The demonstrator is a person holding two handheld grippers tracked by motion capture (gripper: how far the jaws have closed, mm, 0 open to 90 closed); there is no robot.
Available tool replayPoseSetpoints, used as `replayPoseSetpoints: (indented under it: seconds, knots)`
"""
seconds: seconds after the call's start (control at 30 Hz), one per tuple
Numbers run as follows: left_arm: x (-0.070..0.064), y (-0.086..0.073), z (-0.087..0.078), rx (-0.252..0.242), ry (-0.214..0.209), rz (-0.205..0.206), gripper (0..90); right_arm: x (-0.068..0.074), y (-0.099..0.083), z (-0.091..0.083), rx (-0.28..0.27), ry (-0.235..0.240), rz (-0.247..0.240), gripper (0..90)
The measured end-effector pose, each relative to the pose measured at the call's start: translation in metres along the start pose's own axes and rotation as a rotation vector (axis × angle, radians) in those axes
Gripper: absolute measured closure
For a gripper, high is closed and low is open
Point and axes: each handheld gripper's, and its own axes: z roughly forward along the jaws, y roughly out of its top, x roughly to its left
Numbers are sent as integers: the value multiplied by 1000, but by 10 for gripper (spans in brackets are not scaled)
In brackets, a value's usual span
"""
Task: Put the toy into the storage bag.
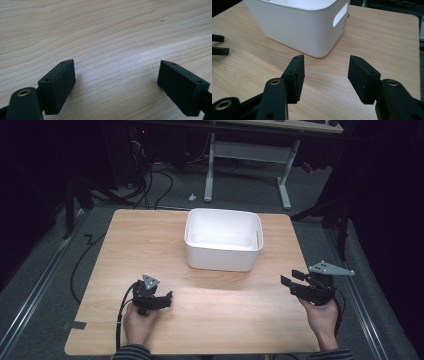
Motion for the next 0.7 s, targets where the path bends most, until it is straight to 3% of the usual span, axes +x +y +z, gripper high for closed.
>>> replayPoseSetpoints:
  seconds: [0.37, 0.7]
  knots:
    - [0, 0, 0, 0, 0, 0, 150, -3, -20, 17, 8, 13, 47, 468]
    - [0, 0, 0, 0, 0, 0, 150, -5, -33, 37, 26, 0, 59, 435]
